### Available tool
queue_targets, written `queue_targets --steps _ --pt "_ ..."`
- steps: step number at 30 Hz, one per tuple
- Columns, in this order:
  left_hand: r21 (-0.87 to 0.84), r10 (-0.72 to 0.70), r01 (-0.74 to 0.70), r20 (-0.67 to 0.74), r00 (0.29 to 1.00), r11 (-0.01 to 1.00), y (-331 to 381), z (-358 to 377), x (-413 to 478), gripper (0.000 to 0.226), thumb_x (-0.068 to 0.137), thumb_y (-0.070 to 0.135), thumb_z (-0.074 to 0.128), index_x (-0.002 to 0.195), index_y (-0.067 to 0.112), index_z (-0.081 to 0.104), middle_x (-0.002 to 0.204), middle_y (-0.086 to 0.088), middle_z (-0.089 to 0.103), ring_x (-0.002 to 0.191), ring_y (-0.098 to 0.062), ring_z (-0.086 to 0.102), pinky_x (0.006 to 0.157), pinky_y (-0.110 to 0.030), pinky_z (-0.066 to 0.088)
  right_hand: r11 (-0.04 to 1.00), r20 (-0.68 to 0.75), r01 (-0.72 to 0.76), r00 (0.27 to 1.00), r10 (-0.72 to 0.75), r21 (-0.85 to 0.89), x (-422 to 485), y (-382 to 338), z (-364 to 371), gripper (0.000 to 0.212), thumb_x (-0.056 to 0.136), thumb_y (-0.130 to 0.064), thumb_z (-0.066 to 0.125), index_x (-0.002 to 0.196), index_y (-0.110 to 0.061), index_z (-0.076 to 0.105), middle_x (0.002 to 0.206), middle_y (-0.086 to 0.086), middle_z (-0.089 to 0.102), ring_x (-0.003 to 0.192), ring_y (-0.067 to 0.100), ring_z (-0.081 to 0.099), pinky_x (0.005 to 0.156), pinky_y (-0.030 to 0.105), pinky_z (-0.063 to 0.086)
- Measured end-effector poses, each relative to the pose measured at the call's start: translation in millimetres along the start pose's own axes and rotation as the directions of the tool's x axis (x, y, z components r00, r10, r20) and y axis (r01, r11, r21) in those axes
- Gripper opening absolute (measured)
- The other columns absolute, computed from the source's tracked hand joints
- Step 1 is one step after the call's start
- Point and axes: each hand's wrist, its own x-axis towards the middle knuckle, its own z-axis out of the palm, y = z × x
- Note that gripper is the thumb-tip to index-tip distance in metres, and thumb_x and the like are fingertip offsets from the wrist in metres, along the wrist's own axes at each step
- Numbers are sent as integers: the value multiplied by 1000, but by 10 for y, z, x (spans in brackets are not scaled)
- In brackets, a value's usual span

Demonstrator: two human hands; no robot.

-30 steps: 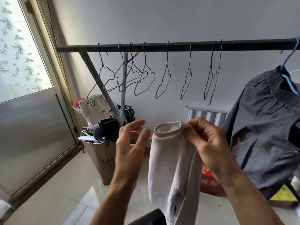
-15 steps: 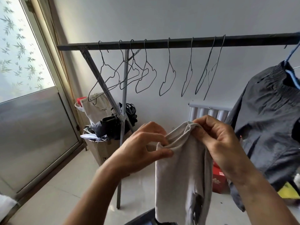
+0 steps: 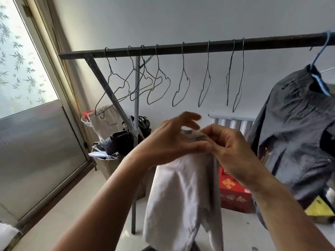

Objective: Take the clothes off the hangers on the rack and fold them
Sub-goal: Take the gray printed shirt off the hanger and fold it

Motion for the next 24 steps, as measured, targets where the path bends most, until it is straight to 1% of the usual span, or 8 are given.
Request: queue_targets --steps 2,4,6,9,15,19,22,24 --pt "-13 6 -5 15 1000 1000 27 8 92 33 71 48 81 98 34 67 76 21 66 71 11 55 66 -17 42 999 -16 30 999 -30 11 45 -1 14 12 90 -21 63 95 -12 70 88 4 73 87 10 70 76 22 55" --pt "-64 17 -15 25 1000 998 -17 -8 150 31 70 49 79 86 24 70 66 13 63 64 4 51 60 -22 41 998 -62 54 997 -53 10 82 13 12 15 89 -24 62 93 -11 69 86 4 73 84 10 69 74 23 56" --pt "-96 25 -25 2 1000 995 -40 2 187 29 75 41 78 83 14 70 64 7 58 62 -1 47 59 -23 39 998 -107 66 992 -65 6 98 42 -14 11 90 -22 62 91 -13 69 84 2 72 81 8 67 71 21 54" --pt "-98 25 -28 -29 999 995 -5 36 244 19 86 24 73 79 6 69 63 6 58 60 3 47 58 -13 39 996 -158 55 985 -65 -69 85 103 -73 8 92 -23 64 93 -16 68 88 3 71 84 11 67 70 22 55" --pt "-4 97 -97 78 992 995 64 -47 368 19 91 28 67 80 14 73 72 1 70 69 2 57 68 -22 48 984 -189 -54 982 22 -168 -4 309 -174 10 91 -9 60 90 -16 66 85 9 68 86 28 64 73 44 55" --pt "42 121 -126 99 988 991 170 -172 422 22 93 27 64 73 18 70 65 5 64 63 8 51 60 -11 42 992 -208 -79 977 57 -102 -72 472 -185 6 89 -17 63 86 -19 67 82 10 70 79 26 67 72 53 55" --pt "65 104 -112 116 988 992 190 -286 453 23 92 31 64 76 18 72 72 0 69 68 3 56 66 -22 48 996 -197 -82 978 71 -47 -125 552 -161 4 89 -23 68 90 -19 69 85 4 72 85 22 69 75 43 59" --pt "63 95 -103 121 988 993 198 -350 472 22 92 31 64 78 17 73 74 -2 70 69 1 57 67 -26 50 998 -228 -68 971 65 -7 -143 602 -144 12 86 -23 70 96 -17 66 89 5 71 89 23 69 79 39 59"
